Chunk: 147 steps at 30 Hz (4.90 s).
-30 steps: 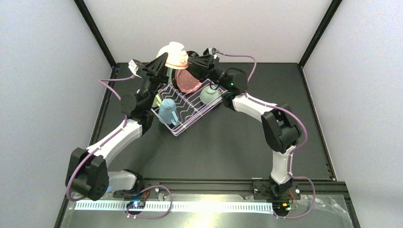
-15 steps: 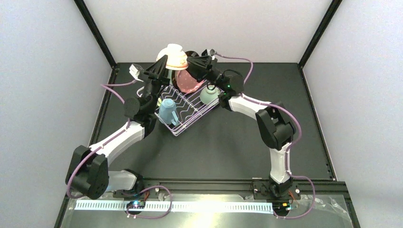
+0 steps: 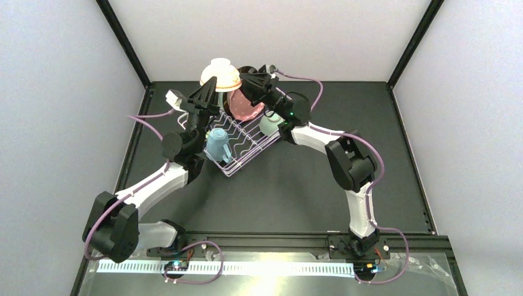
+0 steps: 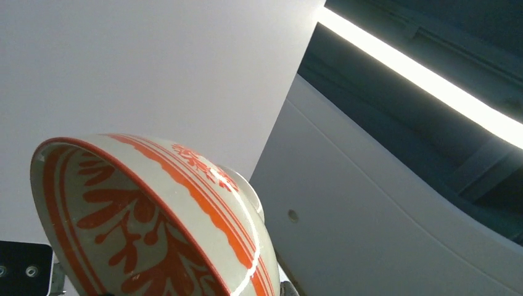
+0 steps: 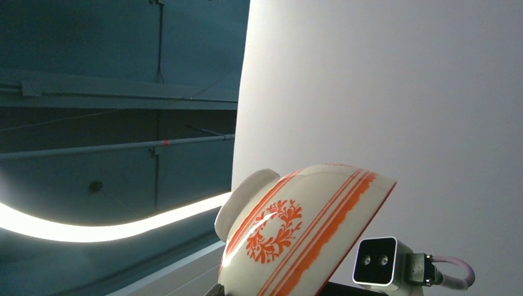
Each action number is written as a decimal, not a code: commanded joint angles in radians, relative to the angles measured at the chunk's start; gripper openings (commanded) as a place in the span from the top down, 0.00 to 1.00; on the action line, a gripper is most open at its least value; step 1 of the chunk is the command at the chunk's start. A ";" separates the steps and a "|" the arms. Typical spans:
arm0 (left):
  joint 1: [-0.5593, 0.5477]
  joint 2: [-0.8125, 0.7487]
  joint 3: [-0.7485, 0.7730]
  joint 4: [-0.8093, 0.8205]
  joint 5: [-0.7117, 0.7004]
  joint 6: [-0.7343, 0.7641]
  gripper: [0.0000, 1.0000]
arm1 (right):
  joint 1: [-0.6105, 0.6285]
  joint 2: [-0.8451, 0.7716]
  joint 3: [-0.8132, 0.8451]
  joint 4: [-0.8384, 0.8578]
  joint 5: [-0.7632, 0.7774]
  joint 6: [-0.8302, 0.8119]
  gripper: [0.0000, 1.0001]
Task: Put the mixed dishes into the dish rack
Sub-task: Pass from the left arm to the right, then turn the bowl upside down.
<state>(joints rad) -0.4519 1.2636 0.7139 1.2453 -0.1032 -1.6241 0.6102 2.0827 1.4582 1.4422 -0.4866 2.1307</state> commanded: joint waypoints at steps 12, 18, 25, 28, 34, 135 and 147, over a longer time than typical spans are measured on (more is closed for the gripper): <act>-0.060 -0.029 -0.094 -0.230 0.028 0.240 0.99 | -0.013 0.041 0.066 0.209 0.172 0.340 0.75; -0.070 -0.035 -0.116 -0.269 0.002 0.270 0.99 | -0.013 0.048 0.049 0.239 0.179 0.361 0.89; -0.070 -0.059 -0.149 -0.316 -0.029 0.283 0.99 | -0.014 0.047 0.018 0.267 0.184 0.372 1.00; -0.070 -0.071 -0.156 -0.339 -0.048 0.285 0.99 | -0.013 0.044 -0.004 0.278 0.187 0.376 1.00; -0.070 -0.069 -0.167 -0.346 -0.062 0.281 0.99 | -0.013 0.047 -0.041 0.317 0.187 0.381 1.00; 0.107 0.745 0.567 -0.597 0.409 0.105 0.02 | -0.382 0.227 -0.107 -0.206 -0.461 -0.162 1.00; 0.108 0.709 0.635 -0.877 0.419 0.241 0.04 | -0.383 0.214 -0.089 -0.287 -0.464 -0.219 1.00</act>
<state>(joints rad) -0.3511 1.9903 1.3025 0.5163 0.2970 -1.4612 0.2344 2.3035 1.3449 1.2194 -0.9432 1.9480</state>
